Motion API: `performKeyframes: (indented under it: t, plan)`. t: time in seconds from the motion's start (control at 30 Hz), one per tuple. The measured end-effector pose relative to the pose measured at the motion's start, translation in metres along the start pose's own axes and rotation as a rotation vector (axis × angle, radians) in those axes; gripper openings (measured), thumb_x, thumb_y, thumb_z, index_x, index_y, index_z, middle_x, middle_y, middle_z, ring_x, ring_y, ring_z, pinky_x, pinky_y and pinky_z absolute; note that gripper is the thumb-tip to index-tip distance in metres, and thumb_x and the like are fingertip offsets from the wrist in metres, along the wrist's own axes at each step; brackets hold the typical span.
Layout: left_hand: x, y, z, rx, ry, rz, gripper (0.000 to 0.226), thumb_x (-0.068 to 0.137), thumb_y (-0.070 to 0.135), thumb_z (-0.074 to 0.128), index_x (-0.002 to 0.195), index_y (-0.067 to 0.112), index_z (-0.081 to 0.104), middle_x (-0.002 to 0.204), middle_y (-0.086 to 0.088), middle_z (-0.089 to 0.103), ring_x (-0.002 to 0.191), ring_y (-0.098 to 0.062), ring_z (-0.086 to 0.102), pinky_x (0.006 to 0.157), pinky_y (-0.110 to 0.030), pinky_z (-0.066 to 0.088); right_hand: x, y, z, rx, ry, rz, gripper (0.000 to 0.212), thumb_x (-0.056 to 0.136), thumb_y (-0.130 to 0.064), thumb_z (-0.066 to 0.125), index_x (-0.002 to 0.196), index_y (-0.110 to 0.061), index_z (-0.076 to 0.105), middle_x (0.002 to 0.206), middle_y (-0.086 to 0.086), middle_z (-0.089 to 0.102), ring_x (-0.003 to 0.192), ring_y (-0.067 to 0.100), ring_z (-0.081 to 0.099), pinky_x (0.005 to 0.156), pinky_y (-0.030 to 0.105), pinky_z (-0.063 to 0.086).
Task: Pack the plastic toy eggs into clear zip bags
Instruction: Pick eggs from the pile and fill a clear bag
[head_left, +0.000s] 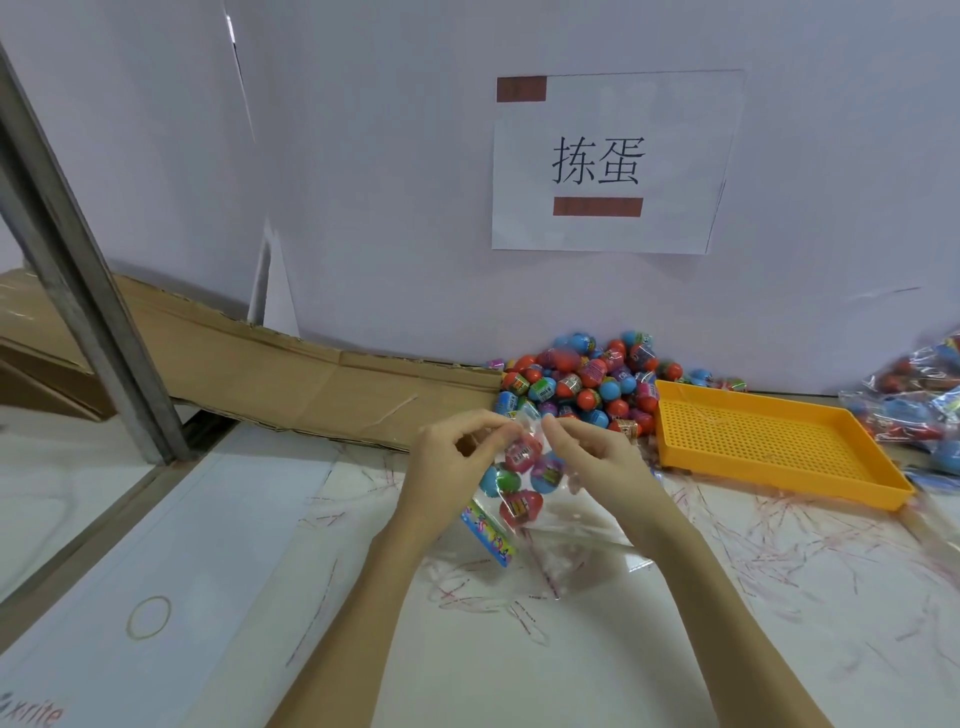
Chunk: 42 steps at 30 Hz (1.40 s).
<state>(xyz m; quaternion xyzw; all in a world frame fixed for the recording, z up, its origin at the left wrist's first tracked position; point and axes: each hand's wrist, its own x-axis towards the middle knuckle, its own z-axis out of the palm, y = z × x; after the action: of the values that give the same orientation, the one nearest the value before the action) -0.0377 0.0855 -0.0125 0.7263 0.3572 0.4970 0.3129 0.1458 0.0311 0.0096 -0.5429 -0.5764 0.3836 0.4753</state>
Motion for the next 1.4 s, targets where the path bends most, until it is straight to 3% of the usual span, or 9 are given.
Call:
performKeyframes:
  t: [0.13,0.3,0.6,0.77,0.87,1.0,1.17,1.3,1.4]
  plan:
    - [-0.001,0.003,0.007,0.024,-0.016,0.032,0.034,0.09,0.052,0.065,0.097,0.023,0.081,0.067,0.018,0.064,0.06,-0.007,0.054,0.057,-0.018,0.043,-0.001,-0.003,0.008,0.048,0.007,-0.06,0.028,0.094,-0.055,0.06,0.096,-0.036,0.08,0.082,0.004,0.074,0.074,0.008,0.066,0.069,0.017,0.051]
    - [-0.003,0.011,0.012,0.053,0.037,0.033,0.034,0.092,0.045,0.06,0.108,0.022,0.078,0.083,0.018,0.07,0.077,-0.006,0.065,0.064,-0.016,0.051,-0.001,-0.004,0.008,0.121,0.077,-0.065,0.024,0.094,-0.049,0.063,0.094,-0.034,0.082,0.085,0.0,0.077,0.082,0.013,0.071,0.075,0.017,0.056]
    - [0.0,0.014,0.013,-0.068,0.233,-0.093,0.025,0.094,0.043,0.067,0.106,0.021,0.071,0.063,0.017,0.061,0.058,-0.002,0.058,0.055,-0.016,0.048,-0.001,-0.006,0.017,0.179,0.195,-0.031,0.021,0.097,-0.043,0.063,0.091,-0.034,0.082,0.086,-0.002,0.078,0.085,0.011,0.073,0.071,0.017,0.056]
    - [0.004,0.005,0.005,-0.142,-0.053,-0.218,0.047,0.088,0.07,0.06,0.101,0.029,0.076,0.095,0.012,0.076,0.091,-0.012,0.073,0.075,-0.038,0.062,0.0,-0.006,0.009,0.303,0.361,0.04,0.02,0.093,-0.044,0.068,0.088,-0.031,0.083,0.085,-0.003,0.079,0.084,0.01,0.075,0.076,0.025,0.054]
    - [0.002,0.002,0.006,-0.119,-0.18,-0.258,0.038,0.077,0.065,0.077,0.104,0.037,0.077,0.108,0.017,0.075,0.106,-0.007,0.07,0.088,-0.03,0.06,0.0,-0.004,0.006,0.277,0.389,0.043,0.024,0.091,-0.047,0.07,0.085,-0.028,0.083,0.083,-0.004,0.079,0.08,0.006,0.074,0.073,0.018,0.05]
    - [0.003,0.004,0.006,-0.356,-0.074,-0.352,0.049,0.072,0.042,0.088,0.115,0.03,0.069,0.108,0.001,0.079,0.093,-0.018,0.078,0.071,-0.029,0.063,0.002,-0.002,0.002,0.288,0.364,0.072,0.023,0.087,-0.046,0.075,0.079,-0.026,0.084,0.081,0.002,0.079,0.077,0.013,0.073,0.08,0.03,0.054]
    - [0.007,0.006,0.002,-0.502,0.187,-0.459,0.071,0.062,0.061,0.085,0.123,0.03,0.064,0.095,0.005,0.08,0.082,-0.018,0.078,0.061,-0.029,0.06,-0.001,-0.005,0.0,0.252,0.152,0.044,0.018,0.087,-0.043,0.074,0.089,-0.028,0.083,0.091,0.0,0.079,0.076,0.015,0.074,0.067,0.021,0.057]
    - [0.014,0.003,-0.004,-0.869,0.176,-0.505,0.082,0.081,0.067,0.068,0.138,0.009,0.062,0.124,-0.012,0.073,0.11,-0.027,0.071,0.094,-0.045,0.057,0.0,-0.005,0.009,0.363,0.248,0.014,0.014,0.092,-0.027,0.074,0.095,-0.016,0.081,0.091,0.007,0.079,0.082,0.025,0.077,0.068,0.024,0.06]
    - [0.011,0.007,0.004,-0.715,0.092,-0.46,0.082,0.079,0.06,0.077,0.145,0.02,0.052,0.131,0.0,0.072,0.12,-0.022,0.069,0.097,-0.041,0.058,-0.001,-0.003,0.012,0.424,0.285,-0.012,0.017,0.092,-0.023,0.074,0.099,-0.007,0.078,0.091,0.012,0.078,0.084,0.027,0.077,0.072,0.027,0.061]
